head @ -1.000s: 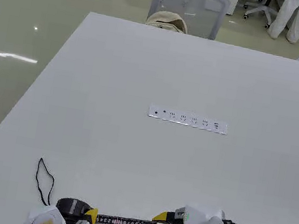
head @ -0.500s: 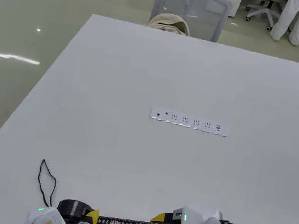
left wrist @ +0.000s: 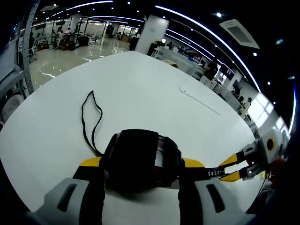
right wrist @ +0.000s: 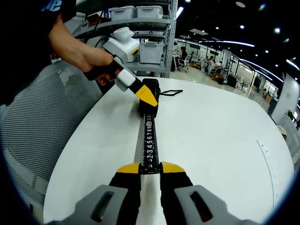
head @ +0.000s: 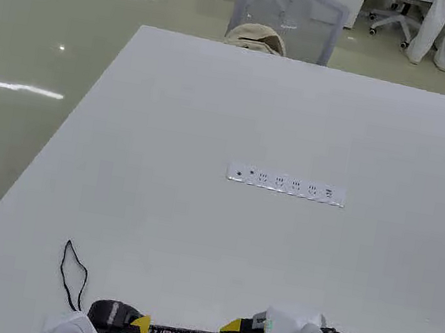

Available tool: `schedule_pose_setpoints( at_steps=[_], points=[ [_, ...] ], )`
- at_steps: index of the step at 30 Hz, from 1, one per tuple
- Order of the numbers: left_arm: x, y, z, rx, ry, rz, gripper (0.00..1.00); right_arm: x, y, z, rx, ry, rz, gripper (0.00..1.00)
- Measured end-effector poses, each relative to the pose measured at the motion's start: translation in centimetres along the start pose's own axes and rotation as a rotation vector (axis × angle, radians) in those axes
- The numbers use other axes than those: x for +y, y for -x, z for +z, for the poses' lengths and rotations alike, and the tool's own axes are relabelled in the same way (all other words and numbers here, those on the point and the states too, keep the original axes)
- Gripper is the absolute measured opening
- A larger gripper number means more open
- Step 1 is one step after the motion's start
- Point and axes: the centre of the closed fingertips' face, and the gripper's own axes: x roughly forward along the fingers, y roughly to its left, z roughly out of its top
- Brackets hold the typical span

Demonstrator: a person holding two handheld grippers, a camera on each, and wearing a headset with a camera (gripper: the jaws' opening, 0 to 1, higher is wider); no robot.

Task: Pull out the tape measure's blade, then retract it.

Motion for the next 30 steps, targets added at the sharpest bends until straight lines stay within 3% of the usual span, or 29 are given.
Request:
schedule_pose_setpoints(
  at_steps=[30],
  points=[
    [0.1, 0.0, 0.0, 0.001, 0.008, -0.015, 0.6, 0.0, -1.6, 1.0, -0.011, 0.007, 0.023, 0.13]
  ],
)
